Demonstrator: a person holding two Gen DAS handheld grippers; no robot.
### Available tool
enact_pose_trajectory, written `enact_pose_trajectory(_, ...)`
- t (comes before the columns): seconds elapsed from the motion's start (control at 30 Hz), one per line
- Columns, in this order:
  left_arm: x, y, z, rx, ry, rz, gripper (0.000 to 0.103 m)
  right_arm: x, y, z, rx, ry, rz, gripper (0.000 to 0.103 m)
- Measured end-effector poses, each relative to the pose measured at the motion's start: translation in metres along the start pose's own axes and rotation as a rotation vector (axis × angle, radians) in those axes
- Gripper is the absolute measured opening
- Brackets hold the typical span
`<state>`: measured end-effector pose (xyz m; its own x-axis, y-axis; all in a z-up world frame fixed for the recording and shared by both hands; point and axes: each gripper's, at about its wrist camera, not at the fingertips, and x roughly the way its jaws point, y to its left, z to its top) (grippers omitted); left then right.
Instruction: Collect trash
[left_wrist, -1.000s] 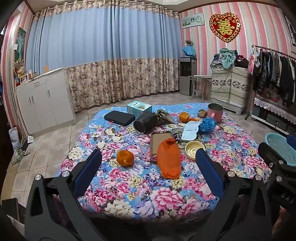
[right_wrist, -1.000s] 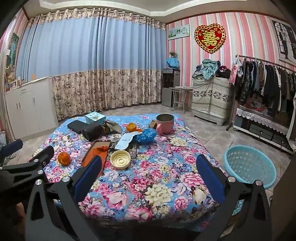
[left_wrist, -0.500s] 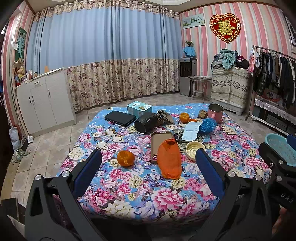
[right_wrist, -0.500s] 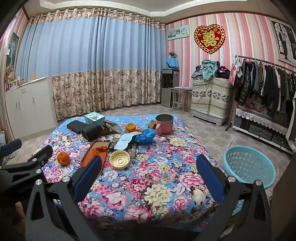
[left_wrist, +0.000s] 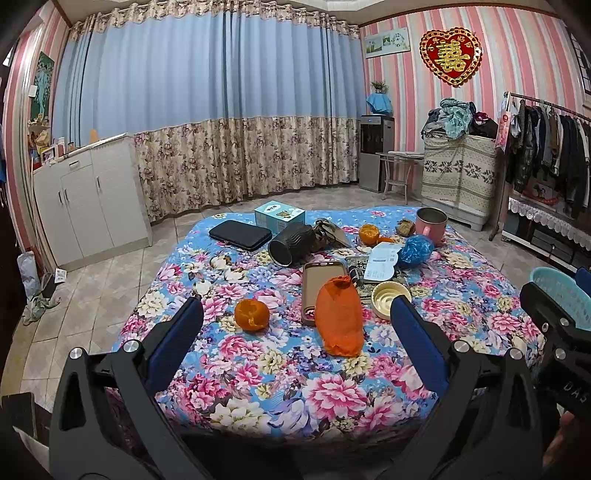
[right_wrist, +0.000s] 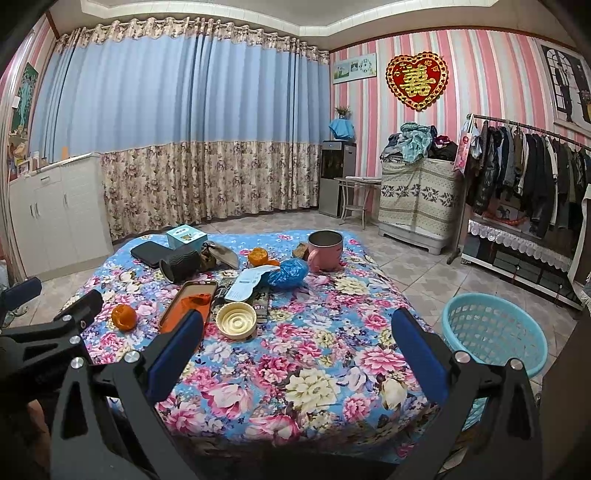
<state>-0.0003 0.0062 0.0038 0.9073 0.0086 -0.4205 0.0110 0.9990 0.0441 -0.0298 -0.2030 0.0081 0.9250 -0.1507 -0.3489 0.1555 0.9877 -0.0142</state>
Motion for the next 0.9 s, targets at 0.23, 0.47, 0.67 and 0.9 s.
enact_pose_trajectory(0.23, -0.0014, 0.0000, -0.0005, -0.001, -0.003, 0.000, 0.098, -0.0007, -0.0004, 0.0006, 0.001, -0.002, -0.004, 0.099)
enact_pose_trajectory(0.47, -0.0020, -0.0007, -0.0010, -0.002, -0.006, 0.001, 0.098, -0.0009, -0.0003, 0.0000, -0.001, -0.003, -0.002, 0.099)
enact_pose_trajectory(0.67, -0.0032, -0.0003, -0.0005, -0.002, -0.006, 0.002, 0.098, -0.0010, -0.0005, 0.0003, 0.000, -0.002, 0.000, 0.099)
enact_pose_trajectory(0.9, -0.0031, 0.0001, -0.0004, -0.002, -0.007, 0.001, 0.098, -0.0011, -0.0004, -0.0004, -0.001, -0.004, -0.001, 0.099)
